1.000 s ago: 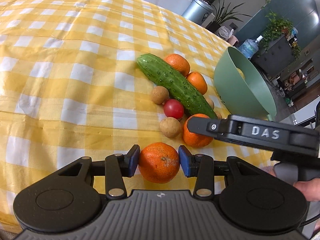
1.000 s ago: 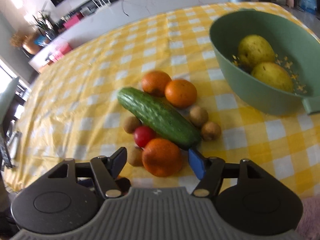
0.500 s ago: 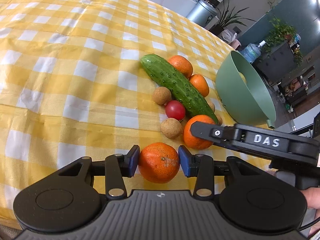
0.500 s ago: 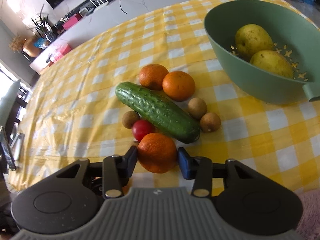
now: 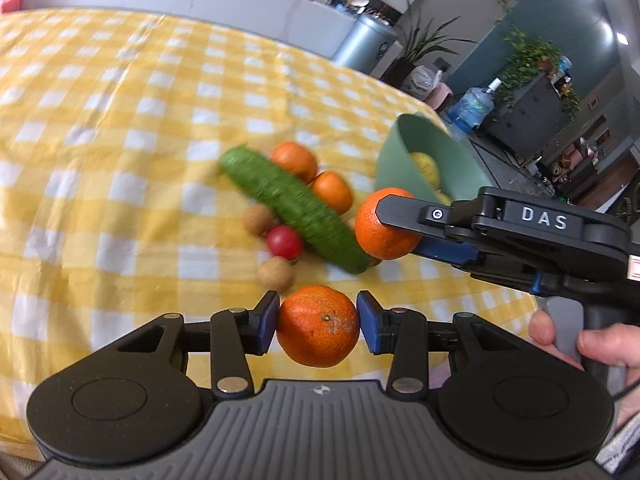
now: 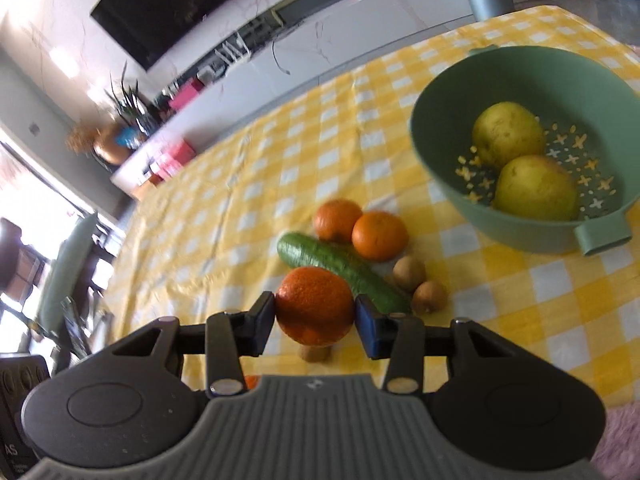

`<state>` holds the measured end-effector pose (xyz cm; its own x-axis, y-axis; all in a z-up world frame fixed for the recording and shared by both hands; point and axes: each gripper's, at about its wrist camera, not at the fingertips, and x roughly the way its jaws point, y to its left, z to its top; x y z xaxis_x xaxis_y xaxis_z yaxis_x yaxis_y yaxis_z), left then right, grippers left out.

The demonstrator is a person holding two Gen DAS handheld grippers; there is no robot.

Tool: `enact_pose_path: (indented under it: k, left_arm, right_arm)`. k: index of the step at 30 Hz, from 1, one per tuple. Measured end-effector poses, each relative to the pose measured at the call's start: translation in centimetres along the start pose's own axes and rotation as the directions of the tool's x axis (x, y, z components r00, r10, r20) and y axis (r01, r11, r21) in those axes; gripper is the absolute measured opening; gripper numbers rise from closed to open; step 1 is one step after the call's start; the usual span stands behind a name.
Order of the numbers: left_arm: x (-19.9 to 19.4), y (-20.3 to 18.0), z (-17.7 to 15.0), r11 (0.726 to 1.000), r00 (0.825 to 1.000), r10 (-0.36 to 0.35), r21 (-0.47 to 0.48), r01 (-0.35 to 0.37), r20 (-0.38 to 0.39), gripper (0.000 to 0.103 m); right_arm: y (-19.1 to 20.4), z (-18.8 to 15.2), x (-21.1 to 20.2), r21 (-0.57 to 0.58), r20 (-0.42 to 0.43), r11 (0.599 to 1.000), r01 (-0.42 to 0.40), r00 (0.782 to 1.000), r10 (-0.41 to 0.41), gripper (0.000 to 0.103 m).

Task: Organize fruits
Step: 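Carry the tangerine into the bowl and open the right tool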

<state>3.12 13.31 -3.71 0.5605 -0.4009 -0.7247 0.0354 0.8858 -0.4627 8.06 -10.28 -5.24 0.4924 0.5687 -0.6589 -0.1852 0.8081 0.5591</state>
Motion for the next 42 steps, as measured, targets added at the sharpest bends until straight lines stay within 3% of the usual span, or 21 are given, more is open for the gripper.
enact_pose_path:
  k: [9,18,23,26,30,34,37,42]
  left_arm:
    - [0.3,-3.4,1.6,0.998,1.000,0.006,0.061,-0.005,-0.025,0.048]
    - [1.1,-6.8,5.1,0.995,0.999,-0.002,0.098,0.006,-0.035,0.048]
    - [2.0,-8.7,7.3,0.992,0.999,-0.016,0.127,0.020,-0.032,0.048]
    - [2.7,-9.7,8.3,0.990,0.999,-0.032,0.138,0.036,-0.034,0.048]
    - [3.9,-10.4,9.3,0.986,0.997,-0.067,0.150,0.072,-0.035,0.048]
    - [5.2,-10.4,9.8,0.979,0.985,-0.160,0.119,0.166,-0.060,0.048]
    - [5.9,-10.8,9.4,0.977,0.985,-0.158,0.136,0.166,-0.070,0.048]
    - [6.8,-11.2,8.7,0.979,0.988,-0.129,0.146,0.141,-0.086,0.048]
  right_arm:
    - [-3.5,1.8,-3.2,0.088,0.102,0.995,-0.038,0.994,0.029,0.041]
    - [-6.6,6.1,-6.2,0.207,0.240,0.978,-0.004,0.970,-0.047,0.041]
    - [-9.4,9.1,-5.9,0.303,0.251,0.952,0.051,0.959,-0.131,0.041]
    - [-10.6,9.7,-4.7,0.304,0.241,0.946,0.114,0.951,-0.192,0.041]
    - [-12.2,9.5,-3.1,0.298,0.224,0.947,0.124,0.955,-0.196,0.041]
    - [-13.2,10.1,-1.7,0.291,0.200,0.941,0.176,0.950,-0.239,0.041]
    - [-13.4,10.4,-1.2,0.281,0.190,0.940,0.193,0.949,-0.252,0.041]
    - [-12.5,10.5,-1.6,0.219,0.203,0.925,0.312,0.912,-0.356,0.041]
